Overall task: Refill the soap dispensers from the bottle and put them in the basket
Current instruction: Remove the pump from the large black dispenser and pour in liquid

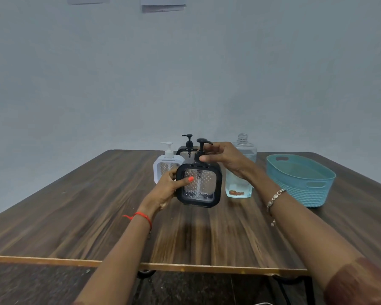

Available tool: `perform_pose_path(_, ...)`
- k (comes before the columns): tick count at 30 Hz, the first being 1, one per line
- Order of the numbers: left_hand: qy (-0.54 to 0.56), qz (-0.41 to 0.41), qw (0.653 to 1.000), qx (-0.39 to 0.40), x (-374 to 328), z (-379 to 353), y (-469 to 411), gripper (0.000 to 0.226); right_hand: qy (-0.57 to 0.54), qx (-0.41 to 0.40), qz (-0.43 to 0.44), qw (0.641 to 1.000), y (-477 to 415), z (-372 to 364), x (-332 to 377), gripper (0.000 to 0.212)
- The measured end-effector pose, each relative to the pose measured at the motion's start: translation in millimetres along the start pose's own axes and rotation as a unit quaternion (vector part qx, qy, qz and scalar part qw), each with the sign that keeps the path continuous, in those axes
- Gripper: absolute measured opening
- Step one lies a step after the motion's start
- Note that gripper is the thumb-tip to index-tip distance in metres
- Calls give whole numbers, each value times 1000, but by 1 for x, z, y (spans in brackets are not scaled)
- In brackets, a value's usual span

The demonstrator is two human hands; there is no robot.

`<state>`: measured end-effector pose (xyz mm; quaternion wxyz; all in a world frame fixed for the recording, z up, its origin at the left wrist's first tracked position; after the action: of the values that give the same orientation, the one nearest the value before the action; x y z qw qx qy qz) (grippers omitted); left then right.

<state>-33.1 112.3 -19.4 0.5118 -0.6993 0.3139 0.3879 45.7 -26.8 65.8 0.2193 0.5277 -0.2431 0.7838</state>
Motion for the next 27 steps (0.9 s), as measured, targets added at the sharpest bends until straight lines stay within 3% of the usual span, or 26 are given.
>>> perform_pose_path(2, -17, -2, 1000, -18, -1, -1, -3, 33, 88, -97, 4, 991, 0, 0, 1, 23)
perform_pose_path(4, -34, -4, 999, -28, -1, -2, -4, 36, 132, -145, 22, 980, -1, -2, 5, 33)
perform_pose_path(6, -38, -9, 998, -41, 0, -2, -3, 39, 91, -132, 20, 987, -2, -2, 6, 32)
perform_pose_path(9, -33, -12, 998, -52, 1, -1, -1, 38, -108, -27, -13, 994, -2, -4, 2, 45)
perform_pose_path(10, -32, -13, 998, -53, 1, 0, -1, 36, -128, -22, -21, 991, -3, -4, 0, 50)
perform_pose_path(14, -34, -18, 997, -64, 1, 1, 0, 35, -9, -156, -52, 986, -3, -4, -8, 69)
perform_pose_path(16, -35, -16, 997, -68, 1, 2, 0, 37, -3, -172, -55, 984, -3, -4, -9, 71)
perform_pose_path(21, -34, -9, 997, -69, 2, 7, 3, 37, -142, -143, -37, 979, -4, 3, -2, 51)
perform_pose_path(27, -53, -6, 994, -93, 3, 13, 4, 52, -147, -178, 14, 973, 3, 6, 11, 12)
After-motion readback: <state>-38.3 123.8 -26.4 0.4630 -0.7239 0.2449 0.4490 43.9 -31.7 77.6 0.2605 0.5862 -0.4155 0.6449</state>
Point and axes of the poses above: each hand's wrist, its own y-axis away from the middle knuckle, its own z-axis out of the back of the hand, x = y × z, the point moved 5 cm from there along -y, towards the middle knuckle, and after that the axes turned 13 degrees about -z, right-handed, at the moved point
